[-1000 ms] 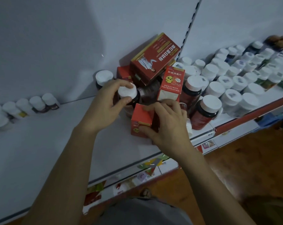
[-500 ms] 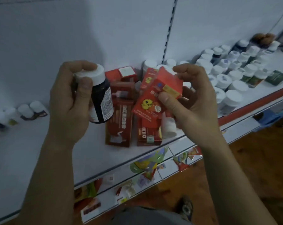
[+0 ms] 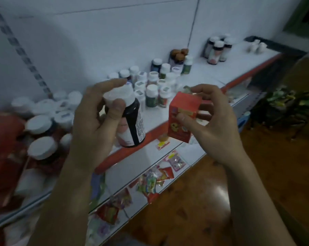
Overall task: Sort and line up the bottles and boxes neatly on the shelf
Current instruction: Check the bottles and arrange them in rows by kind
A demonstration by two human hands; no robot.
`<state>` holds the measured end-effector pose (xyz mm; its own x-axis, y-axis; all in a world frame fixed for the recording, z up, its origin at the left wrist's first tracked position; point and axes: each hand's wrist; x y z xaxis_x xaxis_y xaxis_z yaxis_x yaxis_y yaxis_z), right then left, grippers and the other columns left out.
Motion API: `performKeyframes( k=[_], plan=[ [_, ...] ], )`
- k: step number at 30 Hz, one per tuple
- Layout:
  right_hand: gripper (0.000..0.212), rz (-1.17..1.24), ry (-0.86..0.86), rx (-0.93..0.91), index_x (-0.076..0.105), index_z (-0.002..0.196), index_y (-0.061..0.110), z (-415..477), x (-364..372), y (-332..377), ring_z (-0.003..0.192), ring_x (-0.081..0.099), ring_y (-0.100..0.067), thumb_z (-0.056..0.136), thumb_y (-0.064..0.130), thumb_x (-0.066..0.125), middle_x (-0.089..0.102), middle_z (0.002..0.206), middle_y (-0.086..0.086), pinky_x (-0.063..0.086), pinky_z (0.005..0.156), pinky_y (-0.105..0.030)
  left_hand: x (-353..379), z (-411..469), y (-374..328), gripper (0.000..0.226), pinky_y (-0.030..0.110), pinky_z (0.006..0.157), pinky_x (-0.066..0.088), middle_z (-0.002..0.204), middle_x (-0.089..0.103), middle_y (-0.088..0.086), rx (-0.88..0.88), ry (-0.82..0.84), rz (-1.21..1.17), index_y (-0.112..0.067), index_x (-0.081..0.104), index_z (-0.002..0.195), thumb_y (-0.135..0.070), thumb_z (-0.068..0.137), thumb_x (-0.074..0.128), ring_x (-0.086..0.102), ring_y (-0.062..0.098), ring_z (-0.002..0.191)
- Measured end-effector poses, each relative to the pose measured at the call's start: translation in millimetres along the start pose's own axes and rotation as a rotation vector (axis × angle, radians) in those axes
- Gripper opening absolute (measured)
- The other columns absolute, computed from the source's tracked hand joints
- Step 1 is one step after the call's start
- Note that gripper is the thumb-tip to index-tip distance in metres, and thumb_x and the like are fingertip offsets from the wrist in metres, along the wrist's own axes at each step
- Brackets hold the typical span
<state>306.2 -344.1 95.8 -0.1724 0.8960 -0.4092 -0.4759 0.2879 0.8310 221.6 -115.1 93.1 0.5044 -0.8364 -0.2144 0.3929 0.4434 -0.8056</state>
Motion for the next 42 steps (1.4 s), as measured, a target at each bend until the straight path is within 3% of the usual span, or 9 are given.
performKeyframes(
  k=[4, 9, 12, 16, 24, 28, 34, 38, 42],
  plan=[
    [0.048, -0.091, -0.105, 0.080, 0.051, 0.129, 0.030, 17, -79, -48, 0.108, 0.064, -0.011, 0.089, 0.033, 0.077, 0.058, 0.125, 0.010, 0.060, 0.080, -0.027, 99, 42, -2, 0.026, 0.011, 0.081, 0.052, 0.131, 0.050, 0.002, 0.075, 0.113, 0.105, -0.048, 0.055, 0.125, -0.036, 0.102, 0.057, 0.057, -0.002, 0.113],
    [0.048, -0.204, -0.214, 0.197, 0.053, 0.122, 0.035, 39, -145, -117, 0.103, 0.060, 0.000, 0.083, 0.032, 0.081, 0.058, 0.118, 0.015, 0.050, 0.074, -0.008, 200, 92, 22, 0.031, 0.032, 0.091, 0.055, 0.122, 0.044, -0.011, 0.043, 0.174, 0.183, -0.048, 0.056, 0.125, -0.039, 0.096, 0.056, 0.052, 0.005, 0.114],
    [0.048, -0.276, -0.208, 0.253, 0.057, 0.121, 0.034, 65, -180, -171, 0.105, 0.061, -0.010, 0.081, 0.033, 0.083, 0.061, 0.121, 0.009, 0.056, 0.081, -0.023, 260, 129, 51, 0.026, 0.035, 0.092, 0.053, 0.120, 0.049, -0.006, 0.033, 0.198, 0.180, -0.042, 0.059, 0.122, -0.041, 0.098, 0.051, 0.055, 0.009, 0.112],
    [0.049, -0.375, -0.245, 0.239, 0.058, 0.121, 0.034, 133, -223, -239, 0.104, 0.061, -0.015, 0.080, 0.033, 0.084, 0.061, 0.118, 0.011, 0.058, 0.084, -0.039, 344, 191, 91, 0.021, 0.013, 0.070, 0.053, 0.120, 0.050, 0.004, 0.018, 0.207, 0.111, -0.035, 0.060, 0.121, -0.027, 0.106, 0.046, 0.056, -0.006, 0.097],
    [0.050, -0.297, -0.204, 0.250, 0.058, 0.122, 0.033, 280, -296, -319, 0.109, 0.060, -0.011, 0.080, 0.031, 0.086, 0.061, 0.119, 0.013, 0.061, 0.083, -0.041, 474, 330, 118, 0.022, 0.020, 0.089, 0.050, 0.118, 0.046, -0.002, -0.012, 0.199, 0.234, -0.031, 0.060, 0.122, -0.022, 0.104, 0.053, 0.051, -0.009, 0.094],
    [0.048, -0.218, -0.187, 0.214, 0.057, 0.120, 0.032, 351, -301, -367, 0.109, 0.059, -0.011, 0.081, 0.028, 0.085, 0.061, 0.120, 0.013, 0.061, 0.082, -0.041, 509, 372, 133, 0.023, 0.006, 0.082, 0.040, 0.121, 0.050, -0.002, -0.067, 0.207, 0.286, -0.032, 0.058, 0.123, -0.023, 0.103, 0.053, 0.053, -0.008, 0.099],
    [0.044, -0.099, -0.080, 0.128, 0.055, 0.110, 0.034, 467, -289, -443, 0.101, 0.060, -0.005, 0.077, 0.029, 0.084, 0.061, 0.110, 0.015, 0.058, 0.082, -0.040, 557, 372, 179, 0.023, 0.002, 0.081, 0.042, 0.118, 0.051, 0.002, -0.247, 0.092, 0.428, -0.032, 0.058, 0.116, -0.017, 0.099, 0.061, 0.052, -0.017, 0.095],
    [0.063, -0.090, 0.142, 0.053, 0.051, 0.127, 0.034, 505, -284, -494, 0.108, 0.055, -0.006, 0.075, 0.033, 0.087, 0.053, 0.124, 0.010, 0.059, 0.087, -0.034, 595, 372, 199, 0.031, 0.036, 0.094, 0.055, 0.121, 0.045, -0.004, -0.417, -0.153, 0.487, -0.035, 0.057, 0.115, -0.025, 0.090, 0.073, 0.049, 0.000, 0.106],
    [0.062, 0.170, 0.249, 0.050, 0.042, 0.142, 0.033, 518, -312, -530, 0.125, 0.053, -0.003, 0.090, 0.033, 0.076, 0.048, 0.142, 0.015, 0.054, 0.088, -0.016, 634, 375, 181, 0.033, 0.017, 0.107, 0.036, 0.131, 0.043, 0.009, -0.333, -0.374, 0.667, -0.018, 0.061, 0.119, -0.028, 0.089, 0.072, 0.043, 0.008, 0.123]
  ],
)
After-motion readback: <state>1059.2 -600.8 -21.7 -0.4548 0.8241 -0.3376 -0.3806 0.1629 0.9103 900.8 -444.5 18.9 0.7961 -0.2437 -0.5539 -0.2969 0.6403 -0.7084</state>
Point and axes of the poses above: each hand's wrist, its own z-axis towards the middle knuckle, its own x-axis out of the palm, y = z × x
